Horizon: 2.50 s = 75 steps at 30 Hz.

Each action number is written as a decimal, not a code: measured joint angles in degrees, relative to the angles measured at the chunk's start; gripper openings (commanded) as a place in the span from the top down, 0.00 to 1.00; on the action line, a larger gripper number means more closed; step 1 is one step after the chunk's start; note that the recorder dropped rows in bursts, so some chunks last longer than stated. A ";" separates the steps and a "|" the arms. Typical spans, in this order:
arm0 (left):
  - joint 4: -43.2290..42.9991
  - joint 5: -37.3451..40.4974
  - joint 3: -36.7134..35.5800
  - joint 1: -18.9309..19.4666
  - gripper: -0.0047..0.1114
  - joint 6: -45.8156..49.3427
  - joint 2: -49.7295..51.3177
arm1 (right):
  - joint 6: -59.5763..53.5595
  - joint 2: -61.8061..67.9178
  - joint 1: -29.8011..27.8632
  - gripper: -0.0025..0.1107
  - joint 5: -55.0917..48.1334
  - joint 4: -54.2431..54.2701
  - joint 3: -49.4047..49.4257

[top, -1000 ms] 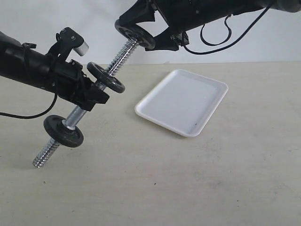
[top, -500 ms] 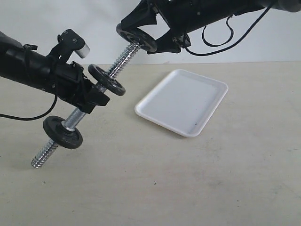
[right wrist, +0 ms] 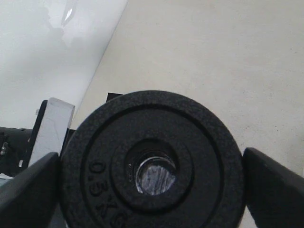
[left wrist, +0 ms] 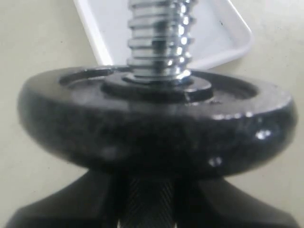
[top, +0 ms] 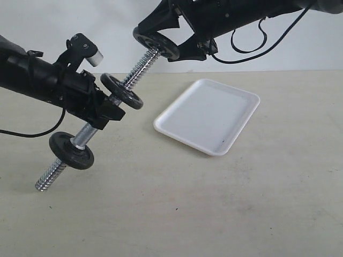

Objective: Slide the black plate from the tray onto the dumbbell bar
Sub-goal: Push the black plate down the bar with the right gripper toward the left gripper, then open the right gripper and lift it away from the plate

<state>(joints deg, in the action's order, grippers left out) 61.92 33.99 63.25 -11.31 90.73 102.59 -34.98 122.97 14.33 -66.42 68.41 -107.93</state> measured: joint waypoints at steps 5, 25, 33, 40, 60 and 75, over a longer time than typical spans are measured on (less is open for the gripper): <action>-1.20 -0.79 0.00 -0.04 0.92 -0.38 -0.10 | 0.11 0.00 0.00 0.98 -0.67 -1.05 0.00; -1.67 -0.83 0.00 -0.04 0.92 -0.60 -0.10 | 0.23 0.00 0.00 0.98 -1.07 -1.25 0.00; 1.90 -0.63 -0.14 0.06 0.92 3.85 -0.10 | 0.34 0.00 0.22 0.98 -1.33 -1.29 0.00; 3.41 -0.63 -0.14 0.06 0.92 5.55 -0.10 | 0.60 0.00 0.70 0.98 -1.47 -1.29 0.00; 3.41 -0.22 -0.14 0.06 0.92 6.09 -0.10 | -0.26 0.00 3.06 0.98 -0.59 -5.19 0.00; 3.41 0.32 -0.14 0.06 0.92 6.36 -0.10 | -1.28 0.00 4.47 0.98 -0.24 -7.63 0.00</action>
<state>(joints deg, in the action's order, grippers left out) 65.34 34.30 63.11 -11.25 97.09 102.49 -36.26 122.97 18.80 -66.67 60.78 -107.93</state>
